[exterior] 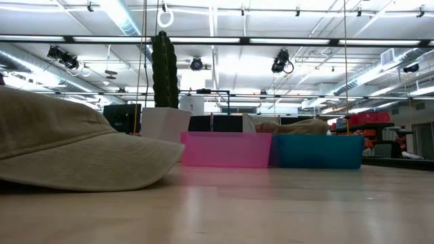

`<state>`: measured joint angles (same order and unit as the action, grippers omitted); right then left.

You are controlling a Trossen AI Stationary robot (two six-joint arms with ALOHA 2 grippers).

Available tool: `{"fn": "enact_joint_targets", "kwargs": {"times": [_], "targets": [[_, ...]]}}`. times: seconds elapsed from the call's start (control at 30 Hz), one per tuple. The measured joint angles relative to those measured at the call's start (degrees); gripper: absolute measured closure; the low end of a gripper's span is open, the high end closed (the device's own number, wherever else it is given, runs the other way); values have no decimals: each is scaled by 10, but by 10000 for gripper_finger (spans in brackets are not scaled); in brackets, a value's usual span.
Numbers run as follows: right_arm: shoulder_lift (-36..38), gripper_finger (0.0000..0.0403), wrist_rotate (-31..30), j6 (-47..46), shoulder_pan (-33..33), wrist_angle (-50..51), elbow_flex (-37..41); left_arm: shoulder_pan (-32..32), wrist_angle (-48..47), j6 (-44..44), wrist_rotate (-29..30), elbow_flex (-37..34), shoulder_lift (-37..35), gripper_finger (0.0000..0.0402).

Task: Pick & Place hat
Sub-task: Put the right blue cap into the pink bin

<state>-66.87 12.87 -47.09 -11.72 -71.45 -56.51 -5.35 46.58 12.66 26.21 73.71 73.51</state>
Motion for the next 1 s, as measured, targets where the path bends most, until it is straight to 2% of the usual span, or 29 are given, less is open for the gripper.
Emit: {"fn": "enact_joint_targets", "kwargs": {"times": [0.23,0.5,0.73,0.87,1.0], "targets": [[0,397,-3,28,15,70,0,17,0,0,-37,0,25,187],[0,397,-4,54,18,114,0,27,4,-7,-82,0,23,128],[0,397,-4,94,18,115,0,40,9,-167,-85,-1,34,80],[0,397,-4,109,18,120,0,51,9,-290,-85,-1,37,76],[0,397,-4,119,18,144,0,56,10,-330,-85,0,48,78]]}}
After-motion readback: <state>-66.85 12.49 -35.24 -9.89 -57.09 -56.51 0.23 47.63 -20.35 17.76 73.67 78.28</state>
